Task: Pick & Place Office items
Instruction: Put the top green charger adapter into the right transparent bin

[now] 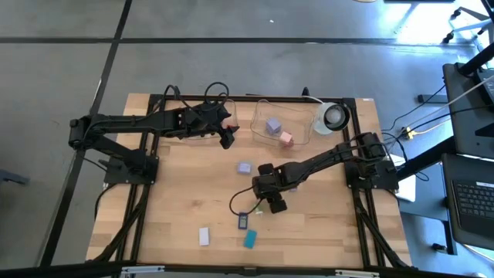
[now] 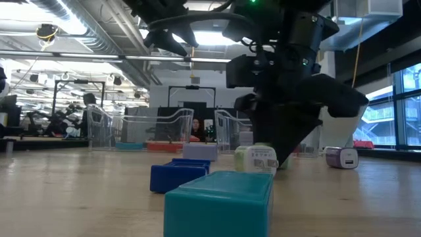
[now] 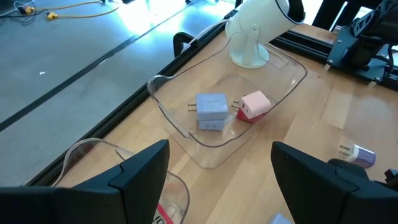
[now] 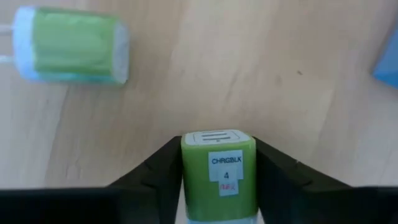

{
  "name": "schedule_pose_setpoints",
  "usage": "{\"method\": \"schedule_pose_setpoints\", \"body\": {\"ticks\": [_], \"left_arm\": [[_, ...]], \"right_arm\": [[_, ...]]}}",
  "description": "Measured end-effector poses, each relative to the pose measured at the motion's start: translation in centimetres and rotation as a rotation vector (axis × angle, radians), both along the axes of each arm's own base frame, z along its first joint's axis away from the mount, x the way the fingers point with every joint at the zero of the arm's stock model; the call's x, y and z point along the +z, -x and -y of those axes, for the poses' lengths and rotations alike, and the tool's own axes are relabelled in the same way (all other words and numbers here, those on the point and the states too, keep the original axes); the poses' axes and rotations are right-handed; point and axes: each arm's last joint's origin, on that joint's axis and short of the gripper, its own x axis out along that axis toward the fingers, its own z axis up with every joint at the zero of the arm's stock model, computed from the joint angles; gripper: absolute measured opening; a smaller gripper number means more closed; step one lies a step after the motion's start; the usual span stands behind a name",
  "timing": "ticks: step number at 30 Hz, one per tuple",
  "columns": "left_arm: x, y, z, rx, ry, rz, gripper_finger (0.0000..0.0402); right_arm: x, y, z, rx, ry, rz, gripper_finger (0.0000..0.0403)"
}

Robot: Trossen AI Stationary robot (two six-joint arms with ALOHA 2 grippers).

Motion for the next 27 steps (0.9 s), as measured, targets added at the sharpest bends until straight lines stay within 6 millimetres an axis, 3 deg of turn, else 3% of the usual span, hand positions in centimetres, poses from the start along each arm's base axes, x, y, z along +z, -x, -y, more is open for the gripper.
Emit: {"method": "schedule_pose_setpoints", "body": {"ticks": [6, 12, 21, 27], "left_arm": [[0.0, 0.0, 0.0, 0.000, 0.000, 0.000, 0.0278], [0.0, 0.0, 0.0, 0.000, 0.000, 0.000, 0.0278], [0.0, 0.0, 0.0, -0.001, 0.002, -0.002, 0.0278], [0.0, 0.0, 0.0, -0.002, 0.001, 0.000, 0.0278]], "right_arm": [[0.1, -0.7, 0.1, -0.178, -0.050, 0.068, 0.0148], [2.1, -1.6, 0.2, -0.296, -0.145, 0.176, 0.0150], [10.7, -2.8, 0.4, -0.304, -0.203, 0.456, 0.0152], [17.3, -1.9, 0.9, -0.279, -0.213, 0.721, 0.0158]]}}
